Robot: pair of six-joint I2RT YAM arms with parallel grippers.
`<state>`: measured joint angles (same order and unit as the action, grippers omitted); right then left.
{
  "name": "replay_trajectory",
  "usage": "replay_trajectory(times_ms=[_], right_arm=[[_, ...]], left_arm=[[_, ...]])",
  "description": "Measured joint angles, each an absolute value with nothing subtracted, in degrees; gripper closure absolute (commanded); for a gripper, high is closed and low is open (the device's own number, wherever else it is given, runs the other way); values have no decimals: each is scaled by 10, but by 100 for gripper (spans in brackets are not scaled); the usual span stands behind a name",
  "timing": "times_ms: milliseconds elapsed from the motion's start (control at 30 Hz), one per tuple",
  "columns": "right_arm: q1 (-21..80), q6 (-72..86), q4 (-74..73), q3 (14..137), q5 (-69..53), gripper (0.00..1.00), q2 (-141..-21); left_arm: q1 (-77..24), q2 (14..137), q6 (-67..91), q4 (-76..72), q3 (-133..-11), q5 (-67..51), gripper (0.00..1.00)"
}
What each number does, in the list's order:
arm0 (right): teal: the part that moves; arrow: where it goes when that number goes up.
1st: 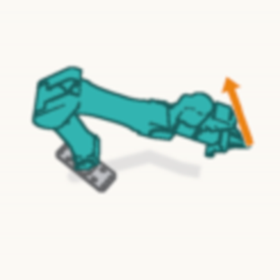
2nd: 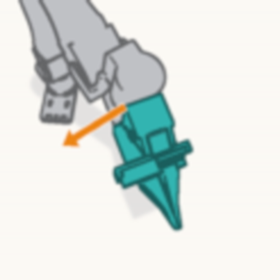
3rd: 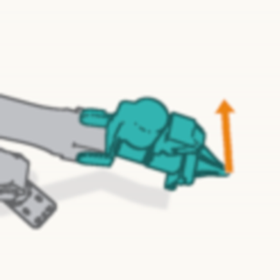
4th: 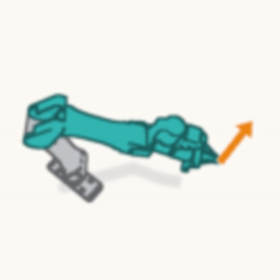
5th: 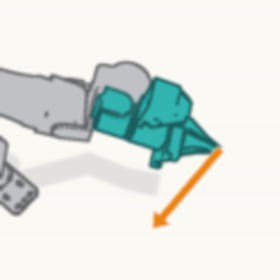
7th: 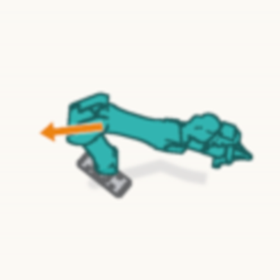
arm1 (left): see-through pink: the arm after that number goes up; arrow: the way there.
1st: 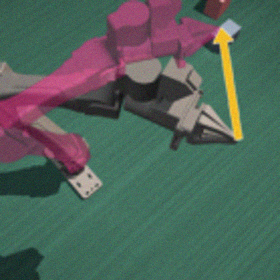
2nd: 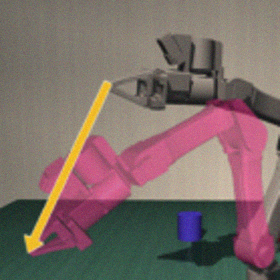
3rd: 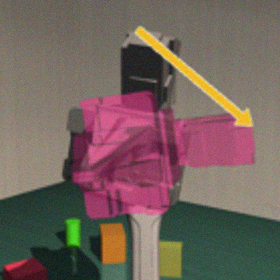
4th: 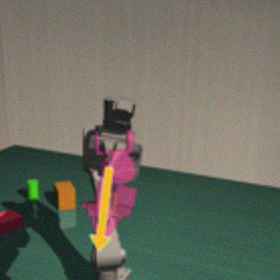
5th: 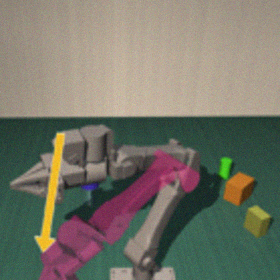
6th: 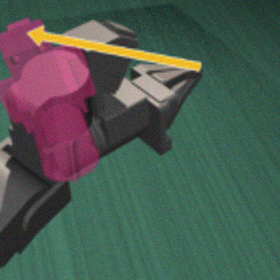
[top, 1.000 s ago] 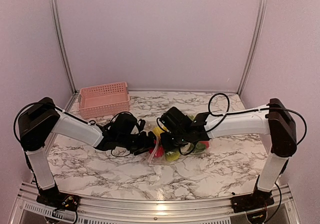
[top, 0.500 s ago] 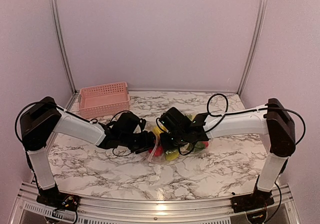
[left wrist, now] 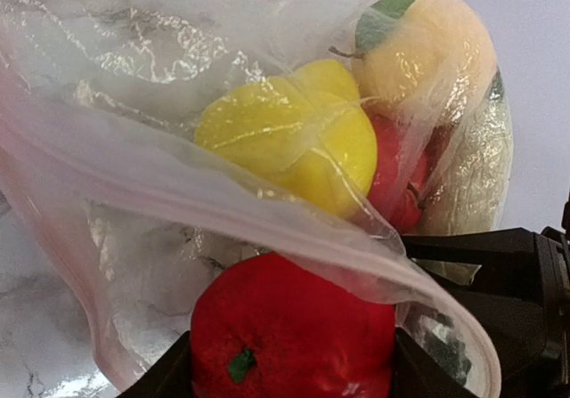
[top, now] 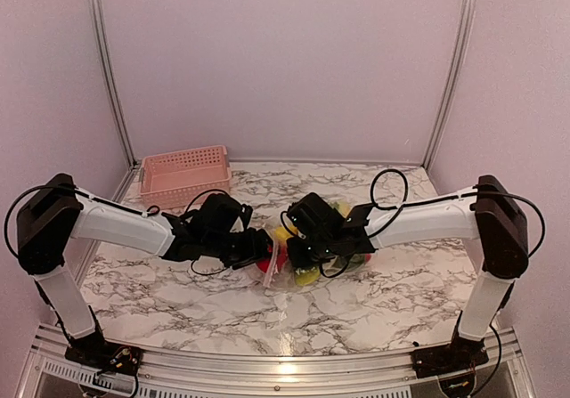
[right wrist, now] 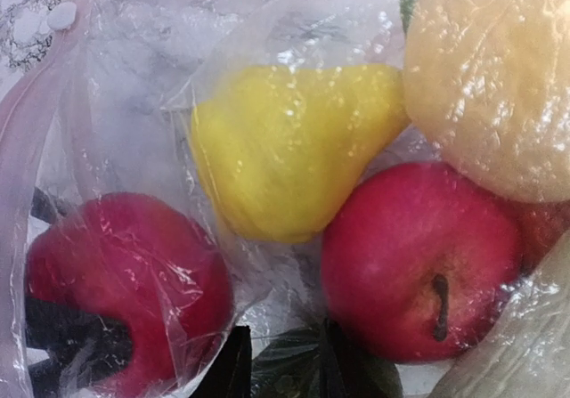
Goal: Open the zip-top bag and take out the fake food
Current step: Pick up the fake fruit from the zipper food storage bag, then place the fake fruit in the bin.
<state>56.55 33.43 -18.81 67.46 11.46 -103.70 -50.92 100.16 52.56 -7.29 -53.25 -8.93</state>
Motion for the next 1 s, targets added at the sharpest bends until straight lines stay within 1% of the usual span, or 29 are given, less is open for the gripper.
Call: replay_trajectory(times_ms=[267,700,833,1000], right_arm=[[563,337,-184,672,110,72,-1035],[563,332,-200,695,106,69,-1030],[566,330,-209,711,110,68,-1016],[574,327,-215,725,125,68,-974]], left_arm=[[-510,940,515,-45,-500,-59,55],[-501,748,486,80,-454,58,55],[-465,709,471,115,-461,83,54],[-393,709,438,150,-516,103,54]])
